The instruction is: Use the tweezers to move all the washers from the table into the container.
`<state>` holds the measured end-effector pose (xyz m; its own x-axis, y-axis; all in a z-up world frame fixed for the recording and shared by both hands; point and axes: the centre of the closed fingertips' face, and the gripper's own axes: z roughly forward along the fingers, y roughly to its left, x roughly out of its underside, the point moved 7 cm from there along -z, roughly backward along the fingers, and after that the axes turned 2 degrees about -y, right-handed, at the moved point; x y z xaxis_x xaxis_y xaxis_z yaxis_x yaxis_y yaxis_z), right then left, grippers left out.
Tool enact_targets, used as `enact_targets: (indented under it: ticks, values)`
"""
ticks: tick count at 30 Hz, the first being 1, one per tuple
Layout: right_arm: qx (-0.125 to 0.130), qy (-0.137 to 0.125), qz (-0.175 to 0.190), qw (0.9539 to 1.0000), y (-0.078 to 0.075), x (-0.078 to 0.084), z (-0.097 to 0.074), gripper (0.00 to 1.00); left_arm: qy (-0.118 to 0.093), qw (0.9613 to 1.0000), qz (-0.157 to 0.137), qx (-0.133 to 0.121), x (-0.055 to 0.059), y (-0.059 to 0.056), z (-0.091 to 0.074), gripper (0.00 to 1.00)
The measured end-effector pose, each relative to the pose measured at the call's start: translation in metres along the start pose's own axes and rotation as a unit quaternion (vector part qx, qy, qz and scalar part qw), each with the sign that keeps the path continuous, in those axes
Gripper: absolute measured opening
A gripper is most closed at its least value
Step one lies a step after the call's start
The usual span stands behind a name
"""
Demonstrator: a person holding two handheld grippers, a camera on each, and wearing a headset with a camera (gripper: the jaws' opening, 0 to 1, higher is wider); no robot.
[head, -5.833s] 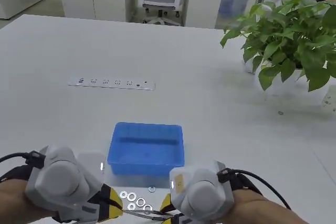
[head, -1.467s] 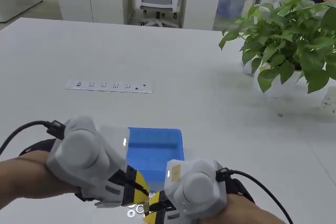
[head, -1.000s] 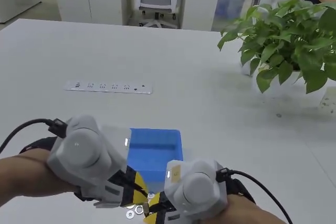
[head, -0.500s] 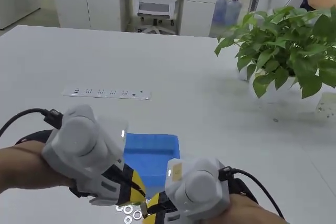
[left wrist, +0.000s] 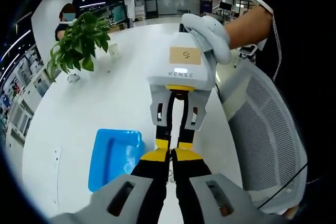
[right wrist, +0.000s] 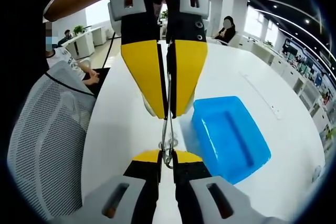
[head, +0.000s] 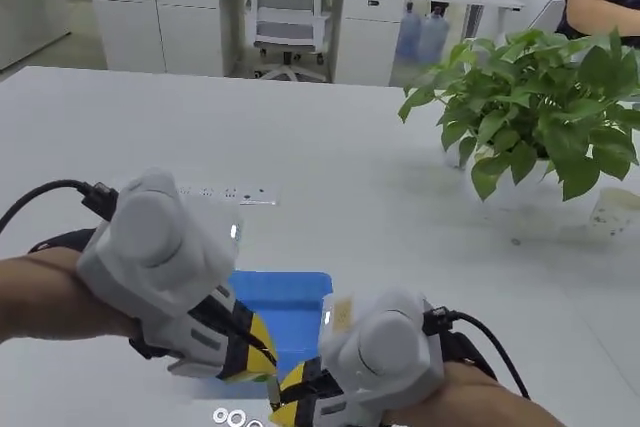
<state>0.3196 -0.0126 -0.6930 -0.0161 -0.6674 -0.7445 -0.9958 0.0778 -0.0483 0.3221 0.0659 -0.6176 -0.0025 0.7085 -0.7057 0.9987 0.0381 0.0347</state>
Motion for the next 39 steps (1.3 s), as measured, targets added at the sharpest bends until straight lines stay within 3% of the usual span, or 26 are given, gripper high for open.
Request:
enact_targets:
  ticks: [11,24,31,39]
  values:
    - [0.012,0.003,-0.016,0.9998,-0.022,-0.016,-0.015,0.10,-0.017,0.9998,-0.001,-0.013,-0.016,0.017,-0.015,0.06]
    - [0.027,-0.008,-0.021,0.9994,-0.060,-0.031,-0.021,0.10,-0.016,0.9992,0.017,-0.033,-0.030,0.051,-0.024,0.06]
    - [0.026,-0.018,-0.019,0.9993,-0.074,-0.031,-0.019,0.10,-0.012,0.9989,0.031,-0.033,-0.031,0.065,-0.023,0.06]
    - [0.029,-0.026,-0.017,0.9991,-0.095,-0.024,-0.009,0.10,-0.021,0.9985,0.032,-0.039,-0.023,0.085,-0.015,0.07]
